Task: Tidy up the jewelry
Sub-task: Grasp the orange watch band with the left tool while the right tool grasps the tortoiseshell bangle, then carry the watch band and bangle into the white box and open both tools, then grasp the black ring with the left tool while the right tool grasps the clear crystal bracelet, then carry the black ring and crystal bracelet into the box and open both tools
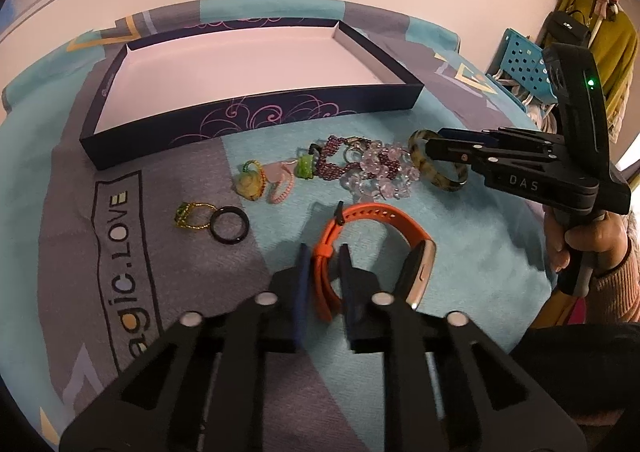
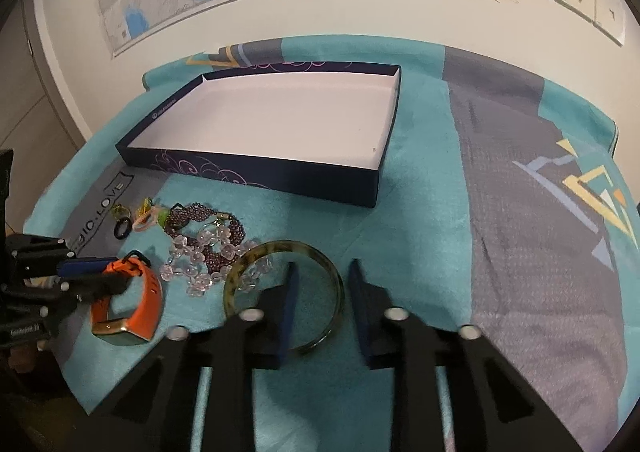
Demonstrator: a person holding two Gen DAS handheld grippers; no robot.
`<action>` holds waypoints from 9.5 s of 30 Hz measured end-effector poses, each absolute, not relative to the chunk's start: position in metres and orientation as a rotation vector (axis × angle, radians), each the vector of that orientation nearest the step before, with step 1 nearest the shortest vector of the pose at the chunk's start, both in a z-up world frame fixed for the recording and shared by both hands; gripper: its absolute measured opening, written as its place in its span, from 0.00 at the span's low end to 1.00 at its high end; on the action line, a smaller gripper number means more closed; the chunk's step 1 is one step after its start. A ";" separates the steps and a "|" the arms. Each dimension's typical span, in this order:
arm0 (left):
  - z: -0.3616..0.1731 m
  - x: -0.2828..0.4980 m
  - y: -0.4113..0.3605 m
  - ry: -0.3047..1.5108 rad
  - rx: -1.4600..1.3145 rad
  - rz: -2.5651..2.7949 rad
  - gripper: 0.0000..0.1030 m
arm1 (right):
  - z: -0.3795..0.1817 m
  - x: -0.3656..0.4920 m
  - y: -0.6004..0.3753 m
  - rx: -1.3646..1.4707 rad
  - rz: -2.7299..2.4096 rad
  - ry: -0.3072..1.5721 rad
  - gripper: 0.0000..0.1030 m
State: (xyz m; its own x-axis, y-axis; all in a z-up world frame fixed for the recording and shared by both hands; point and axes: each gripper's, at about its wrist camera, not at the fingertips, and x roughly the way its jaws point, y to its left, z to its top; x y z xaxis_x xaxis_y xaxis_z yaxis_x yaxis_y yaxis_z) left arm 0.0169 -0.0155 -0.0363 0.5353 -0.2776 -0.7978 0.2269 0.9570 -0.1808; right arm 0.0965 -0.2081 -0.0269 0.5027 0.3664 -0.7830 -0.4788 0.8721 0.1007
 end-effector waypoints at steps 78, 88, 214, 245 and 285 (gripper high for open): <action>0.049 0.171 0.048 0.694 0.197 -0.090 0.36 | 0.037 0.191 -0.160 -0.028 0.604 0.772 0.34; 0.033 0.092 0.048 0.712 0.137 -0.125 0.46 | 0.004 0.103 -0.169 -0.198 0.703 0.852 0.40; 0.033 0.058 0.029 0.739 0.023 -0.271 0.22 | 0.073 0.112 -0.169 -0.074 0.748 0.657 0.08; 0.022 0.140 0.039 0.779 0.016 -0.205 0.22 | 0.053 0.193 -0.125 -0.023 0.740 0.728 0.08; -0.018 0.202 0.030 0.917 0.000 -0.148 0.22 | -0.003 0.239 -0.128 0.007 0.614 0.873 0.10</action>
